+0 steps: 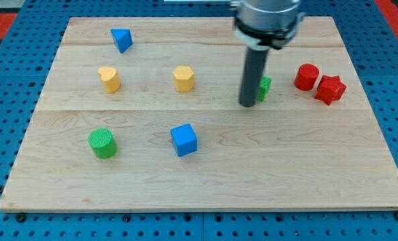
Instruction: Touch the right side of green circle
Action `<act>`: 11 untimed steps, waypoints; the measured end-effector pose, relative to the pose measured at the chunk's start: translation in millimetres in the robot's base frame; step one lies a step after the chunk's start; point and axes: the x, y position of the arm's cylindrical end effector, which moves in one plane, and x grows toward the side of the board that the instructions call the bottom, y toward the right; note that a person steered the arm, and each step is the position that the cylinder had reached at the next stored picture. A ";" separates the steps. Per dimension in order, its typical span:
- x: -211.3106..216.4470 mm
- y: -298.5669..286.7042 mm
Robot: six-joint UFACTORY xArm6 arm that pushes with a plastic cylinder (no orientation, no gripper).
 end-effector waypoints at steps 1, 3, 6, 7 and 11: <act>-29.0 -6.9; -32.0 90.6; 141.4 -22.3; 149.1 -143.1; 94.4 -284.4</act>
